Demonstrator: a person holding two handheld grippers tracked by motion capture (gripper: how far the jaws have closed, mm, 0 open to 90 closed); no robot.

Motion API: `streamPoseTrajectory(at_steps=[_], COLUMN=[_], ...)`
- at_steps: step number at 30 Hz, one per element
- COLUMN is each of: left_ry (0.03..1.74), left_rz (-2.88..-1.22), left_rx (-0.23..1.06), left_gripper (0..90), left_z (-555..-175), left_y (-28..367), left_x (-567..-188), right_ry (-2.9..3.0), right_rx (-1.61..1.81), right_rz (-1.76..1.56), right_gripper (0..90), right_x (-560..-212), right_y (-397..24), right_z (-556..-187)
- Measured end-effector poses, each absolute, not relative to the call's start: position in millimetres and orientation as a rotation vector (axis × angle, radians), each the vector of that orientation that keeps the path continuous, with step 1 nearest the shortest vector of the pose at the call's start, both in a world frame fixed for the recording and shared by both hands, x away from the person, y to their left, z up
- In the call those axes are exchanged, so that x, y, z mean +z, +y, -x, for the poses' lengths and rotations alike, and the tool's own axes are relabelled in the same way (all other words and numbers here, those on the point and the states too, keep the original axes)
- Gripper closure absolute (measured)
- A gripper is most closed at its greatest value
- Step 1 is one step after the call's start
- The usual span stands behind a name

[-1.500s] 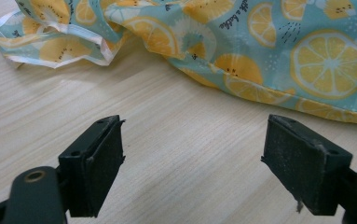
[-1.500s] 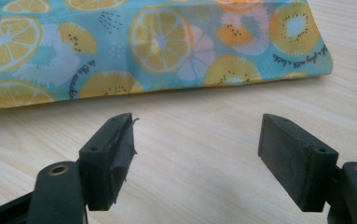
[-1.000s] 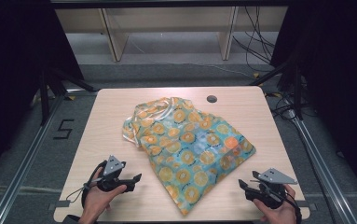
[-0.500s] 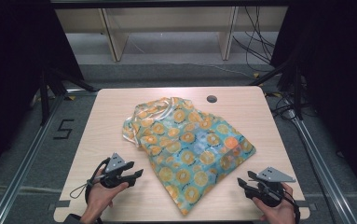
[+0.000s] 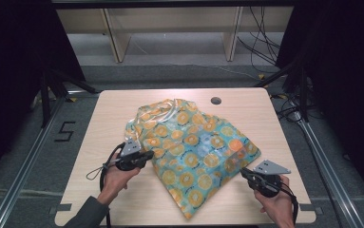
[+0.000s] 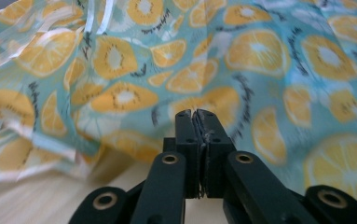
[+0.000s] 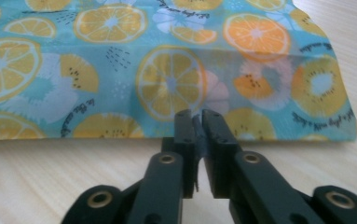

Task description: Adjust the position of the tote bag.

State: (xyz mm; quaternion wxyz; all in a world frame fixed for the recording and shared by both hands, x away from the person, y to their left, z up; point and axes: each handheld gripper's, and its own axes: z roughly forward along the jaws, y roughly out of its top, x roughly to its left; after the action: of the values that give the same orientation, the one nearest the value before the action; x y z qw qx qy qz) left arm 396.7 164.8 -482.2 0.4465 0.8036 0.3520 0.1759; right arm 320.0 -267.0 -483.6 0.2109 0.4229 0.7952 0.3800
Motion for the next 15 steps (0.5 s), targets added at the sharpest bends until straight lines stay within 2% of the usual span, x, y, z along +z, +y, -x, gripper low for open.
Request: streamPoseTrajectory(at_steps=[2,10,15], left_ry=[0.869,0.844,0.837], left_rz=[-2.015,-2.023,-2.077], left_rx=[0.443,0.449,0.348], left_gripper=[89.1,89.5,89.4], left_z=[-406.1,-435.1,-441.2], left_y=[161.1,139.8,124.6], left_x=[-481.1,-479.3,-495.2], right_ry=[2.222,2.242,2.283], right_rx=[1.053,0.99,0.928], right_rz=[-1.13,-1.075,-1.067], right_gripper=[90.0,90.0,90.0], right_x=[-484.1,-489.1,-496.9], right_y=[-264.6,-250.6,-243.3], right_z=[-325.9,-347.0,-359.9])
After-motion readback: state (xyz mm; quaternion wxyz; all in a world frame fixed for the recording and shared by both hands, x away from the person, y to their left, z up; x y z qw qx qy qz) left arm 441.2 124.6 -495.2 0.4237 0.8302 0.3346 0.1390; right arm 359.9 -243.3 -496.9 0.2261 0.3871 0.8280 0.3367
